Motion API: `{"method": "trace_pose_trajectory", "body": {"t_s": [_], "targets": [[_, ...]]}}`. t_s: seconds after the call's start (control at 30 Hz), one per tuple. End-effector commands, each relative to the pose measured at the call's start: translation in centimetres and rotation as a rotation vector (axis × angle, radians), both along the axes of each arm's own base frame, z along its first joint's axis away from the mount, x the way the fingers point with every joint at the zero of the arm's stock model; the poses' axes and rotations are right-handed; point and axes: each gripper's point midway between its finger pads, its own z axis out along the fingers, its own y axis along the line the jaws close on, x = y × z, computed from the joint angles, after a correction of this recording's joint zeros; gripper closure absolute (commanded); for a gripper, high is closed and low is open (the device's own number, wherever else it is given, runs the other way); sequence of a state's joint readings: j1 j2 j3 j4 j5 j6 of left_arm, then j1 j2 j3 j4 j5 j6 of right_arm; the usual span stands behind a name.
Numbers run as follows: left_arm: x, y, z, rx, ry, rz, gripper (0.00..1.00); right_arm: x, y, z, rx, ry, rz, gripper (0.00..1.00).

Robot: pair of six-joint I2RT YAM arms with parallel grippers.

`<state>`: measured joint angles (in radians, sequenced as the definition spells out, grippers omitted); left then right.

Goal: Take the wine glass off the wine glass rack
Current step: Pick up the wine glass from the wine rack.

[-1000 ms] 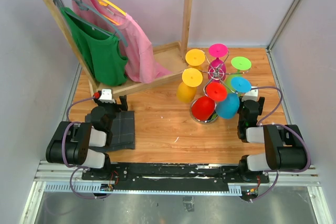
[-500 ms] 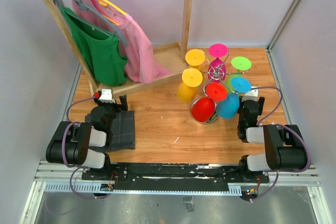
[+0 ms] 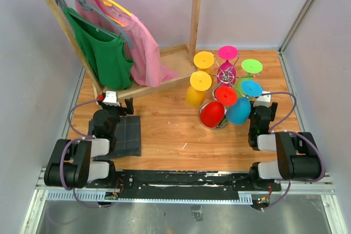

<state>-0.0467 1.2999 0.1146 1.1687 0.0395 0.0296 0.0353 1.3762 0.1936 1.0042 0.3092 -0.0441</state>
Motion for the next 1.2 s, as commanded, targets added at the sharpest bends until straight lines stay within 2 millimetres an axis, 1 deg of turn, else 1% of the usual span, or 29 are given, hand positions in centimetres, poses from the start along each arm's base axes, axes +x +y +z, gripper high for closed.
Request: {"method": "trace_pose_trajectory", "body": {"t_s": [0.0, 0.1, 0.23, 0.33, 0.47, 0.57, 0.63, 0.7, 0.87, 1.0, 1.07, 1.1, 1.17], "targets": [[-0.2, 0.1, 1.7, -0.011, -0.004, -0.003, 0.01, -0.4, 0.4, 1.5, 0.005, -0.085, 0.007, 0.02], [-0.9, -0.1, 2.2, -0.031, 0.02, -0.008, 0.01, -0.3, 0.5, 1.5, 0.004, -0.075, 0.012, 0.02], [-2.2, -0.6, 3.3, -0.039, 0.012, -0.041, 0.01, 0.5, 0.5, 1.3, 0.002, -0.034, 0.009, 0.02], [-2.7, -0.7, 3.8, -0.032, 0.02, -0.045, 0.01, 0.5, 0.5, 1.2, 0.002, -0.031, 0.009, 0.02], [-3.1, -1.0, 3.9, -0.017, 0.044, -0.067, 0.01, 0.4, 0.5, 1.3, 0.005, -0.037, 0.008, 0.02], [-3.1, -1.2, 3.7, -0.013, 0.053, -0.077, 0.01, 0.8, 0.6, 1.4, 0.0, -0.027, 0.02, 0.02], [-3.0, -1.2, 3.6, -0.017, 0.059, -0.079, 0.01, 1.3, 0.6, 1.6, -0.005, 0.015, 0.017, 0.02], [-2.7, -1.3, 3.7, -0.019, 0.063, -0.087, 0.01, 1.4, 0.2, 1.5, -0.002, 0.068, -0.009, 0.02], [-2.5, -1.5, 3.9, -0.015, 0.057, -0.096, 0.01, 0.5, -0.9, 2.1, -0.006, 0.066, -0.083, 0.02], [-2.7, -1.8, 3.6, -0.016, 0.063, -0.112, 0.01, -0.2, -1.3, 2.0, -0.012, 0.075, -0.107, 0.02], [-2.7, -1.8, 3.6, -0.017, 0.063, -0.116, 0.01, -0.7, -1.4, 1.9, -0.009, 0.075, -0.119, 0.02], [-2.8, -1.8, 3.6, -0.016, 0.061, -0.117, 0.01, -1.3, -2.0, 2.0, -0.015, 0.073, -0.152, 0.02], [-2.9, -1.9, 3.5, -0.016, 0.061, -0.121, 0.01, -2.0, -2.3, 2.1, -0.014, 0.071, -0.172, 0.02]]}}
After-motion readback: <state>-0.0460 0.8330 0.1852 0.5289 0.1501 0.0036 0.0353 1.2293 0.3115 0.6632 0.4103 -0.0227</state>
